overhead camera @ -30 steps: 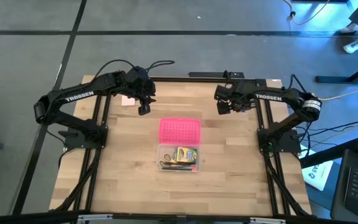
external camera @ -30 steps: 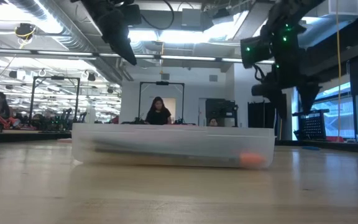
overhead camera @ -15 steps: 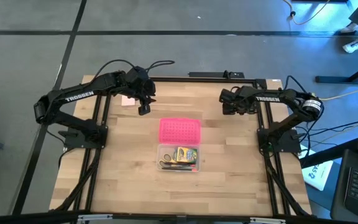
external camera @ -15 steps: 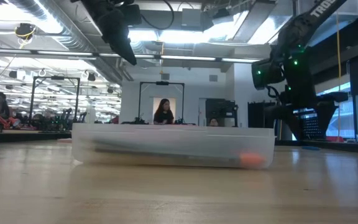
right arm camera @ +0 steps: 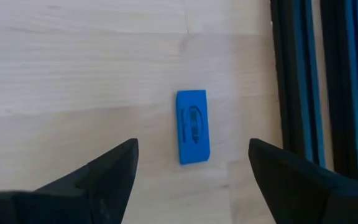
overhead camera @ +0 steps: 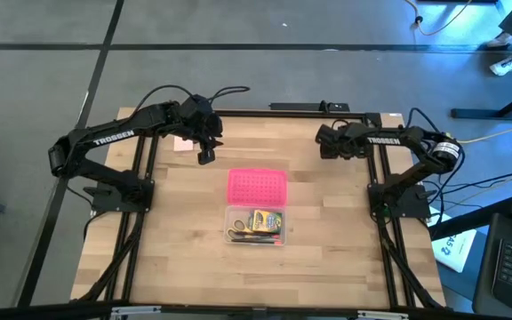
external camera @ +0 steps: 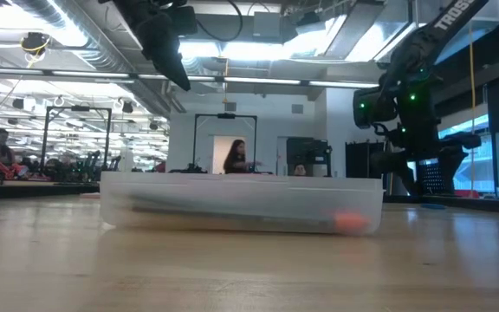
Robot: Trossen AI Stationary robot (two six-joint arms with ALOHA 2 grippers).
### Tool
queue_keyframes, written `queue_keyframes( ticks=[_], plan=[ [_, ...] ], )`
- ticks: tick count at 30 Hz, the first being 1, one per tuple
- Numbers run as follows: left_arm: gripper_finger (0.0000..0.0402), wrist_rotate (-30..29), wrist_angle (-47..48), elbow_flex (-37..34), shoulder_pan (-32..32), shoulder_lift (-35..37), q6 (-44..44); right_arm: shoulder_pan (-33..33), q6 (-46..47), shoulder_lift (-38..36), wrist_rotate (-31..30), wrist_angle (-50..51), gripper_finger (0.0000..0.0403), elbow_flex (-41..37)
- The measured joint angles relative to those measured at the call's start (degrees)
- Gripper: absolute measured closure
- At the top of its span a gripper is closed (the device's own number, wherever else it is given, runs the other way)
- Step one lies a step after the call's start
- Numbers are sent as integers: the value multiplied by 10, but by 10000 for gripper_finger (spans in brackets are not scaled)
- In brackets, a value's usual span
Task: Pack school essentials
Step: Put the blue eraser into the pink supply box
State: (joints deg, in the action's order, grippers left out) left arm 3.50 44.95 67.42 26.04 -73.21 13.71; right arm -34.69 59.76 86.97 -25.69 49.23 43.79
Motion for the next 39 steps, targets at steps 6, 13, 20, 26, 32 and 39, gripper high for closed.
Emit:
queue_keyframes(
  ticks=[6, 13, 20, 26, 32, 39],
  plan=[
    [282, 0, 0, 0, 0, 0, 0, -25, -22, 3, 11, -3, 96, 0],
    [282, 0, 0, 0, 0, 0, 0, -40, -34, 24, 37, -36, 96, 0],
    [282, 0, 0, 0, 0, 0, 0, -65, -48, 49, 41, -52, 96, 2],
    [282, 0, 0, 0, 0, 0, 0, -86, -87, 52, 65, -55, 96, 3],
    [282, 0, 0, 0, 0, 0, 0, -101, -108, 49, 100, -58, 96, 2],
    [282, 0, 0, 0, 0, 0, 0, -121, -153, 49, 132, -60, 96, 3]
  ],
)
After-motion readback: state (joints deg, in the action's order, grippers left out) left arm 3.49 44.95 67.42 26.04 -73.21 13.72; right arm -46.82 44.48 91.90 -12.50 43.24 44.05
